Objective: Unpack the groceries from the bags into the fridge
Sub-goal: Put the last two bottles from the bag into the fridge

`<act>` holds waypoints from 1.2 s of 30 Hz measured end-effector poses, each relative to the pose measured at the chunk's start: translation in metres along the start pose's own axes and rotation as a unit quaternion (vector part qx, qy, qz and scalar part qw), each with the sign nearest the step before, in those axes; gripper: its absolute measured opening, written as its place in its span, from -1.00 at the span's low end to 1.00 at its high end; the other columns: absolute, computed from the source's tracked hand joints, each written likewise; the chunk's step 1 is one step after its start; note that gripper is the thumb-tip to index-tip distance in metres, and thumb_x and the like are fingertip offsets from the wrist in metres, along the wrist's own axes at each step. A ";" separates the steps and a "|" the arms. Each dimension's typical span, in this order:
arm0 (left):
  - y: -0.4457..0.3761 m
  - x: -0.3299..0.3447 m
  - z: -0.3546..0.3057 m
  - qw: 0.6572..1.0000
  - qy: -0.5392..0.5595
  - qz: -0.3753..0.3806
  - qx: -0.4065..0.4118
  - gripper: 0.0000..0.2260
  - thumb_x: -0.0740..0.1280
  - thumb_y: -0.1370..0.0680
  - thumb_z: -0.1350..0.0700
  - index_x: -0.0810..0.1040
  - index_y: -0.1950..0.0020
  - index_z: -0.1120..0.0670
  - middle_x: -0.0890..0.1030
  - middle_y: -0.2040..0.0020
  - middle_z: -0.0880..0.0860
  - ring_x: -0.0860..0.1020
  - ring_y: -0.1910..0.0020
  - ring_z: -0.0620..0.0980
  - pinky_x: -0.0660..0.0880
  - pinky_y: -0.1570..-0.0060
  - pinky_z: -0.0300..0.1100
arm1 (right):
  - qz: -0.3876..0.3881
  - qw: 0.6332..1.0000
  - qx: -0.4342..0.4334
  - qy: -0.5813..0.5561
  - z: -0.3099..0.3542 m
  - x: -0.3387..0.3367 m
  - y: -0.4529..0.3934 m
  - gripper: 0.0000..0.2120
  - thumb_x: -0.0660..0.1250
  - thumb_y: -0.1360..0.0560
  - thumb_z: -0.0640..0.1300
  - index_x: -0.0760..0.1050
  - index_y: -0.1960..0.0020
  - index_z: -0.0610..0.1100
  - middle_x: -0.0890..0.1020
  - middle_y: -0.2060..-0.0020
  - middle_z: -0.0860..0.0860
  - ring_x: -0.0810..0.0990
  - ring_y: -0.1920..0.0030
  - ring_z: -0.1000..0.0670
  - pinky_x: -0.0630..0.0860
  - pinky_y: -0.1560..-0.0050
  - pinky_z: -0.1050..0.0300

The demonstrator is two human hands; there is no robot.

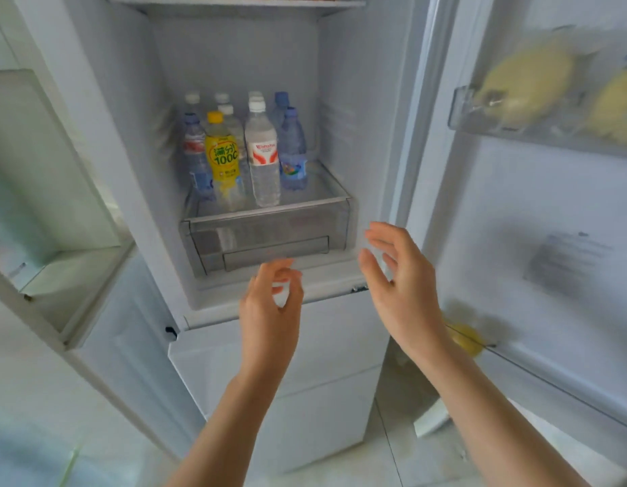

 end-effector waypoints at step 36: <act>0.277 0.274 -0.232 0.992 0.017 0.119 0.050 -0.61 0.27 -0.59 0.12 0.35 -0.40 -0.08 0.44 -0.31 -0.17 0.40 -0.29 -0.23 0.37 -0.27 -0.29 | -0.149 0.984 -0.019 0.100 -0.048 -0.438 0.095 -0.66 0.32 -0.52 -0.18 0.40 -0.26 -0.24 0.47 -0.15 -0.08 0.52 -0.12 -0.04 0.55 -0.12 -0.01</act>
Point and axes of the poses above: each hand's wrist, its own y-axis away from the middle knuckle, its own x-axis out of the palm, z = x × y, the point moved 1 cm from there along -y, towards the middle knuckle
